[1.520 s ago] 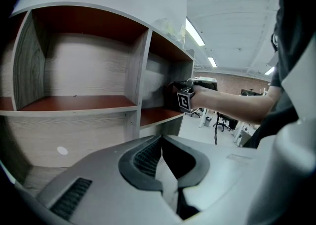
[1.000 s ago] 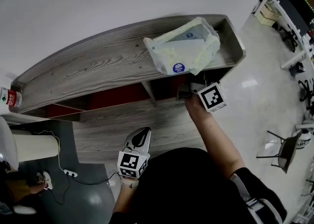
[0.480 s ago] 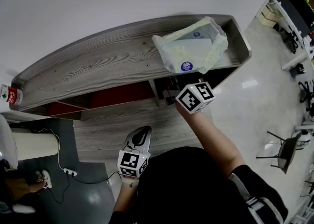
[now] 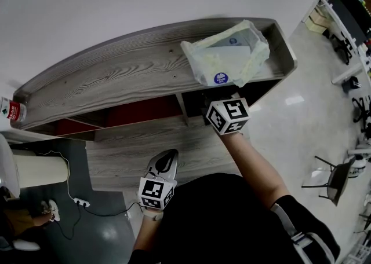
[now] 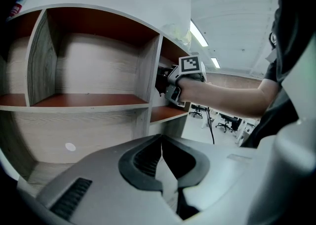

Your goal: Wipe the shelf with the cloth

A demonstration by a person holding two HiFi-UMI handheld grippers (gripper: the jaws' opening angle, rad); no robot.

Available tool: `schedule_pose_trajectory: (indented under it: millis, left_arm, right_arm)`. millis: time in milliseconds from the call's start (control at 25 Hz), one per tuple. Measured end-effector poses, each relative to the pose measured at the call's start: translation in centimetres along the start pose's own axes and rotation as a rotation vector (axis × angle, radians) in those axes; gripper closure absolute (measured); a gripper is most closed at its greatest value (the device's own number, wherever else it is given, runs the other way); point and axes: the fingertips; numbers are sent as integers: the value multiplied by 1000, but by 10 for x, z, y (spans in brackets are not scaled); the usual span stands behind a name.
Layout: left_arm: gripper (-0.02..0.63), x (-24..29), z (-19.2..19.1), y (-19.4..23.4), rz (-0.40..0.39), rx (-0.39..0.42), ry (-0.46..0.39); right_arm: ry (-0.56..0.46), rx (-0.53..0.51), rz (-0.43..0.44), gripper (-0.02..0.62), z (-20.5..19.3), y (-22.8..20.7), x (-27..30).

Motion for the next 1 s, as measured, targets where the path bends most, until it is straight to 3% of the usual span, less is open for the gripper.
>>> schedule_pose_trajectory:
  millis: [240,560,720,1000]
  left_arm:
    - [594,4,0,-5,-14,7,10]
    - [594,8,0,-9,-28,12,17]
    - [594,8,-1,-9,-26,11,20]
    - [594,6,-3,-6,-20,3,16]
  right_arm:
    - [-27,-22,-191,532,12,-60,-21]
    - [35,-23,-385,531,-1,-113,-40]
    - [64,-12,-375,531,-12,-107,-37]
    - [155,23,-225,531,-46,-61,-17]
Point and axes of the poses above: the fingertips, and each gripper's own axes: x forward along the fingers, y to its left, z out of its top, and after that the axes turned 2 degrees about -z, right-handed
